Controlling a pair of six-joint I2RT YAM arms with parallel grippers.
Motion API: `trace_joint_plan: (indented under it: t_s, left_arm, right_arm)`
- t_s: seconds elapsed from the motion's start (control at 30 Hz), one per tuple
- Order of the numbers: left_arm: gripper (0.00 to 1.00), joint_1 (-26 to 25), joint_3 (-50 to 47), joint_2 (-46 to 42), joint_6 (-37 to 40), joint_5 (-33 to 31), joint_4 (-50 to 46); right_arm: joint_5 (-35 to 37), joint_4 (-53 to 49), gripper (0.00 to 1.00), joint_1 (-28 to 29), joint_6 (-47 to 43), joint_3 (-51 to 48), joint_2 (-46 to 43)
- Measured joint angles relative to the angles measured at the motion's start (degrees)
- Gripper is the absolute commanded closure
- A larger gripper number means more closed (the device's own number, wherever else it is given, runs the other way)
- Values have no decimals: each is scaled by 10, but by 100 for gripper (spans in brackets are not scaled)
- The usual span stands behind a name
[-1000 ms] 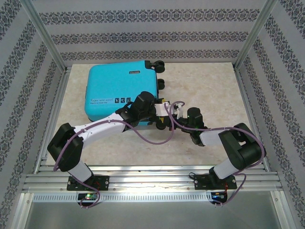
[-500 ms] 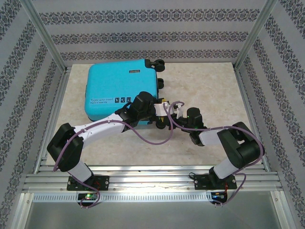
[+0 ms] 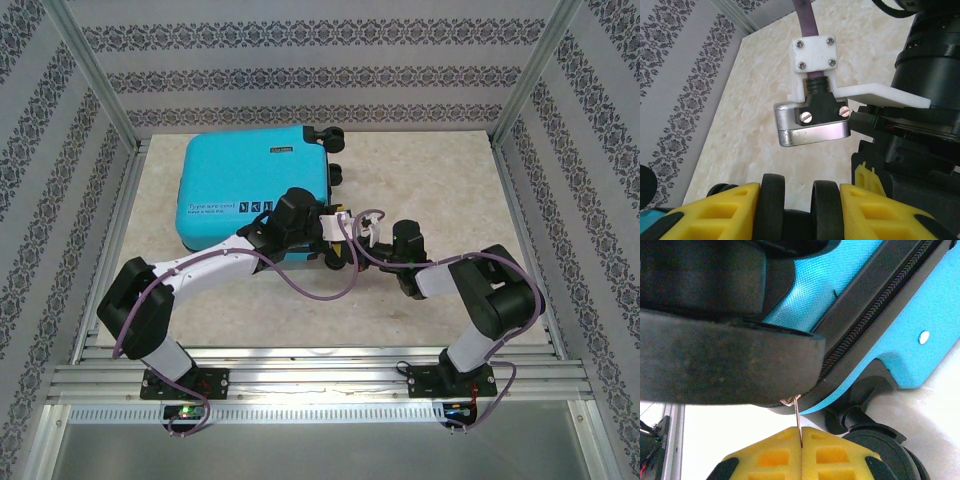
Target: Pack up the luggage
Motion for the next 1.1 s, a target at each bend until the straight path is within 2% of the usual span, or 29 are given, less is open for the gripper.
trace_joint_plan:
  t_s: [0.43, 0.73, 0.93, 1.0, 1.1]
  left_arm:
    - [100, 14, 1, -4, -19, 85, -8]
    - [100, 23, 7, -2, -49, 205, -25]
    - [100, 34, 7, 2, -65, 215, -25]
    - [88, 34, 6, 1, -76, 204, -14]
    - [60, 36, 4, -5, -106, 172, 2]
  right_arm:
    - [-10, 81, 70, -24, 41, 13, 38]
    - [-15, 127, 64, -21, 59, 16, 56]
    - [-7, 161, 62, -13, 68, 12, 73]
    - [-4, 175, 61, -13, 74, 9, 79]
    - [-3, 184, 61, -13, 77, 3, 84]
